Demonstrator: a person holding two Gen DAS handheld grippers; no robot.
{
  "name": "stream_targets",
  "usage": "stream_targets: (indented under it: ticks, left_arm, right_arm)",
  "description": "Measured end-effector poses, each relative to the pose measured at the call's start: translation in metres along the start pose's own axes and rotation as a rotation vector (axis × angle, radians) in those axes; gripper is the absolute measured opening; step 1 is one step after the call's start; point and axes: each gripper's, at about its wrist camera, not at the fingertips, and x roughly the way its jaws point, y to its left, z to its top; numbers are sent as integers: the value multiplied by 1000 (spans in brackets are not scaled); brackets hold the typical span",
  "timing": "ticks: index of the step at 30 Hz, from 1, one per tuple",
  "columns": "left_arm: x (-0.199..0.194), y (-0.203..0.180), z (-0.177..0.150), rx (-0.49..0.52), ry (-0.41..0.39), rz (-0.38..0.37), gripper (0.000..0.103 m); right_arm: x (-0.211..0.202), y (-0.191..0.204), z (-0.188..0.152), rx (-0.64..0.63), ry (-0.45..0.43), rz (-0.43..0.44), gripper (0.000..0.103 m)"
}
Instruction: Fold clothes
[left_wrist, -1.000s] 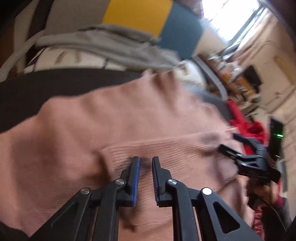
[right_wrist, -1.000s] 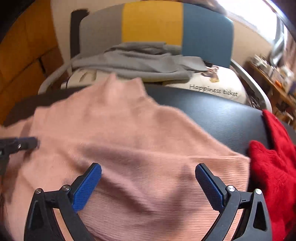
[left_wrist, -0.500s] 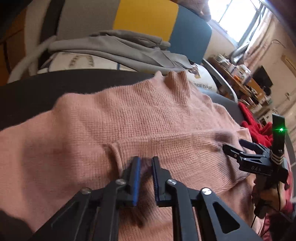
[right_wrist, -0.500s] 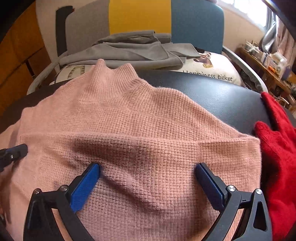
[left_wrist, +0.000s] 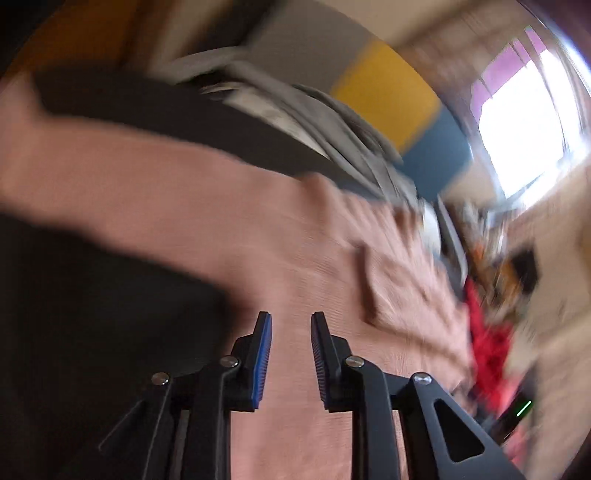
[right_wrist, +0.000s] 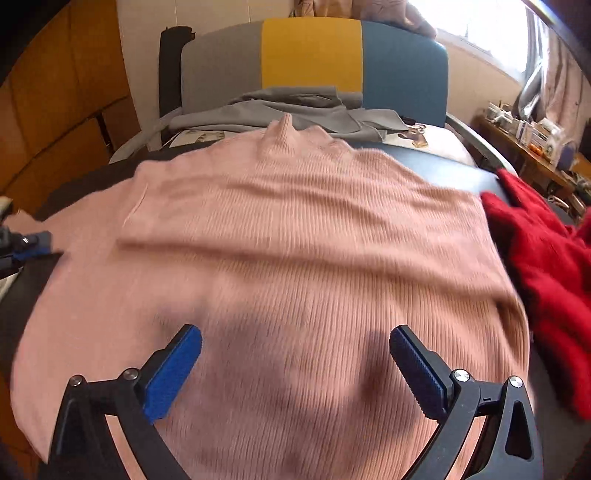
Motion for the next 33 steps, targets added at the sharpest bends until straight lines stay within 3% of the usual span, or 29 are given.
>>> stream_targets:
  ticks: [4,9,14,20,25,29,33]
  left_arm:
    - [-45,72,29,-108,-125,151,25]
    - [-70,104,64,-107,-227,354,32]
    - [-59,116,80,-142,-238,476,32]
    - [-29,104,84,-8,-245,719,32]
    - [1,105,104,13,-231,910,32]
    - [13,103,115,0,-251,971,32]
    - [9,104,120,-36,-303,945,8]
  right_arm:
    - [3,5,-13,-14,13,-21,103]
    - [7,10,-26,-30,25,-42,103]
    - [8,10,-26,-35,21,-45,103]
    - [9,11,-27,-41,15,-48,103]
    - [11,11,-27,-47,12,-51,103]
    - [12,13,-26,-57,16,-52,103]
    - [13,14,-26,-66,18,-57,103]
